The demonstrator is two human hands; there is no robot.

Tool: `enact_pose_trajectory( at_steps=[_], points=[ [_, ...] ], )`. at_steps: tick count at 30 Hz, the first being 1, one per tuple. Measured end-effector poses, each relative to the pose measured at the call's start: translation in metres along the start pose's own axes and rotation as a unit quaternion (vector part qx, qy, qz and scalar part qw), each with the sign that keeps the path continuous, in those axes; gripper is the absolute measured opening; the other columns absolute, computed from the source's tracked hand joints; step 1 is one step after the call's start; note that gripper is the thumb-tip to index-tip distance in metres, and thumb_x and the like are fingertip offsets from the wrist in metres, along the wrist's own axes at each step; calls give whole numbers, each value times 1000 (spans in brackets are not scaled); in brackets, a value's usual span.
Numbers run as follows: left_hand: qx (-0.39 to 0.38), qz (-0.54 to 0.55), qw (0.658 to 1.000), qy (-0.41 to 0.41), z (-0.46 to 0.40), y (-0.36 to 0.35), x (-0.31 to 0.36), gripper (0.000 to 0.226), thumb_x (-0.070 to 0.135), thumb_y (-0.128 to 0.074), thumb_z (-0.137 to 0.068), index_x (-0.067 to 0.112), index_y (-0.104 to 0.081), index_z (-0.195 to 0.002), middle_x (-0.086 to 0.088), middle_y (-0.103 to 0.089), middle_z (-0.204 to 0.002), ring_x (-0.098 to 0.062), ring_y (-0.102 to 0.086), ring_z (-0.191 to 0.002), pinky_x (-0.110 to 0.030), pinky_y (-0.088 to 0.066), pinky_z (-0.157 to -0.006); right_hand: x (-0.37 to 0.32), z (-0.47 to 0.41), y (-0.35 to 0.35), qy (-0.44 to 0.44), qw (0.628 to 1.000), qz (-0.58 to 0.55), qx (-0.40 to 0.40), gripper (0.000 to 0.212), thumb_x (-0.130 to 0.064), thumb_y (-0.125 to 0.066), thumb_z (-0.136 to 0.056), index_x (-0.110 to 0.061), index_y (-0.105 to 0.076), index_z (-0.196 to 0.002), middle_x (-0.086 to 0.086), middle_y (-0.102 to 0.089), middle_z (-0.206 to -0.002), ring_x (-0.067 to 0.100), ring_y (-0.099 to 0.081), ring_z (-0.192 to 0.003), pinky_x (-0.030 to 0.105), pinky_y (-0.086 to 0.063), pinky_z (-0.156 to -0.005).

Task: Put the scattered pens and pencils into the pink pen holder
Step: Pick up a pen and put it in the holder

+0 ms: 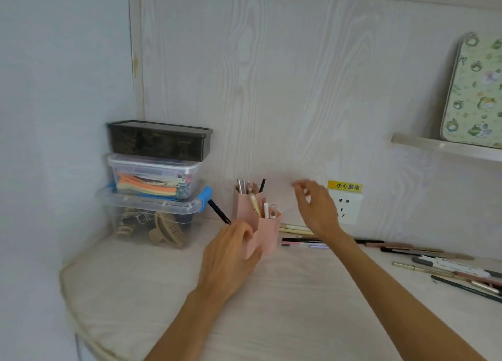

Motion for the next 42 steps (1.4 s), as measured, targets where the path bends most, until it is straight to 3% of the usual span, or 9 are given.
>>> enact_pose_trajectory(
  at_steps=[3,7,10,15,23,27,30,37,42],
  points=[
    [-134,27,989,-53,8,-18,13,11,48,-54,-87,41,-48,-93,26,-50,-87,5,-51,-82,-12,-45,-68,57,32,-13,-50,981,126,-137,24,-25,-44,-94,-21,-62,-110,0,-62,-116,23,-53,-111,34,-43,-90],
    [-209,64,973,-72,9,-37,33,22,35,-49,-93,38,-56,-114,19,-56,-118,7,-48,-106,-15,-42,-90,92,60,-28,-56,947,188,-255,41,-41,-35,-97,-30,-38,-137,-3,-30,-150,18,-24,-139,37,-18,-115],
    [-200,50,976,-67,1,-45,41,32,26,-48,-95,27,-52,-127,9,-53,-129,-6,-45,-120,-18,-36,-97,89,61,-21,-44,954,167,-247,37,-41,-37,-96,-32,-43,-131,-4,-39,-139,21,-33,-131,36,-23,-110],
    [-156,-31,987,-32,-9,-59,51,33,15,-43,-93,18,-55,-124,-2,-60,-119,-19,-53,-111,-30,-44,-88,93,77,-1,-12,954,186,-237,32,-39,-35,-97,-32,-47,-125,-6,-44,-131,18,-35,-126,35,-27,-105],
    [-136,-81,987,-28,-9,-80,65,25,30,-45,-94,28,-62,-112,9,-62,-112,-12,-49,-110,-28,-46,-83,89,86,17,-19,972,133,-195,29,-30,-43,-95,-29,-58,-120,-7,-57,-122,15,-44,-119,32,-32,-103],
    [-98,-34,994,17,-8,-76,63,18,37,-54,-91,31,-69,-100,13,-65,-98,-8,-55,-96,-24,-45,-69,85,86,24,-53,981,20,-186,25,-16,-50,-92,-25,-65,-110,-6,-63,-116,12,-56,-108,29,-45,-94],
    [-84,33,995,44,-6,-73,61,11,34,-59,-89,32,-70,-93,16,-66,-92,-2,-58,-87,-24,-50,-69,83,85,28,-26,985,32,-165,29,-8,-46,-92,-22,-65,-109,-5,-62,-118,12,-53,-111,25,-43,-94],
    [-85,20,996,-23,-1,-63,74,46,74,-50,-73,35,-66,-93,21,-57,-89,0,-53,-85,-20,-43,-65,76,89,32,-36,989,27,-141,33,0,-47,-84,-25,-68,-89,-9,-63,-98,6,-51,-91,19,-42,-74],
    [-118,-8,993,-29,2,-59,72,40,69,-63,-66,37,-68,-89,24,-59,-84,5,-52,-76,-15,-38,-59,70,93,23,-27,987,80,-134,14,-14,-52,-90,-19,-63,-97,-7,-58,-104,11,-55,-93,23,-43,-72]
  ],
)
Point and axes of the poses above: each hand's wrist, its own z-axis away from the middle knuckle, its own y-axis out of the back of the hand, x = y × z, the point moved 4 cm from there along -z, towards the middle knuckle
